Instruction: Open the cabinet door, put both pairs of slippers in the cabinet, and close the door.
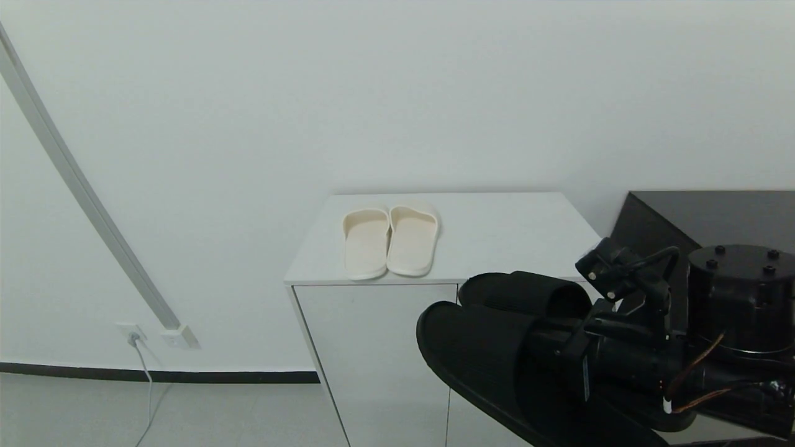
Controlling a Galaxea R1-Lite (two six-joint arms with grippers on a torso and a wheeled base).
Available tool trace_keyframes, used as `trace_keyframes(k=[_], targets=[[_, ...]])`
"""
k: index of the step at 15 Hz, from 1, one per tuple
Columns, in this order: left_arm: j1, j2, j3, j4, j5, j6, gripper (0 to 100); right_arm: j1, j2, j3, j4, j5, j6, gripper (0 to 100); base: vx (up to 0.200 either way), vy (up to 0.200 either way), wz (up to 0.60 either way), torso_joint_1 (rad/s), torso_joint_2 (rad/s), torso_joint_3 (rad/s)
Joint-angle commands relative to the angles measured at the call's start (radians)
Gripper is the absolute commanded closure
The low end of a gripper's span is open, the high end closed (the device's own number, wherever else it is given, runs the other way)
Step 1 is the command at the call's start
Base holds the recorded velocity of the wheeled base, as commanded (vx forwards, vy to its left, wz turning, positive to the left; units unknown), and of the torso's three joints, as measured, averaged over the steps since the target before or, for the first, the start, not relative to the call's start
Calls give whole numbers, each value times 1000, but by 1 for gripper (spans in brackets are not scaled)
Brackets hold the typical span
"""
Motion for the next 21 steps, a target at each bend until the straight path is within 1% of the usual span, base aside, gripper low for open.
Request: trace_keyframes(k=[1,10,11,13,17,18,20,21], targets=[[0,1,0,0,0,0,100,1,-1,18,-24,-1,-1,100,0,0,0,-222,525,295],[0,1,0,0,0,0,100,3,10,38,-35,0,-10,100,0,0,0,-214,540,318],[0,1,-2,-2,6,-14,100,3,10,40,-35,0,-13,100,0,0,0,-193,505,315],[0,1,0,-2,3,-11,100,1,12,43,-35,0,-13,100,0,0,0,-188,515,322],[0,2,-2,0,0,-15,100,6,10,55,-35,2,-15,100,0,0,0,-166,497,324],[0,2,-2,0,0,-14,0,6,9,58,-37,2,-15,100,0,0,0,-149,476,325],[0,1,-2,0,0,-18,0,6,9,58,-41,2,-15,100,0,0,0,-134,471,327],[0,1,-2,0,2,-11,0,6,9,59,-41,2,-15,100,0,0,0,-119,476,349]])
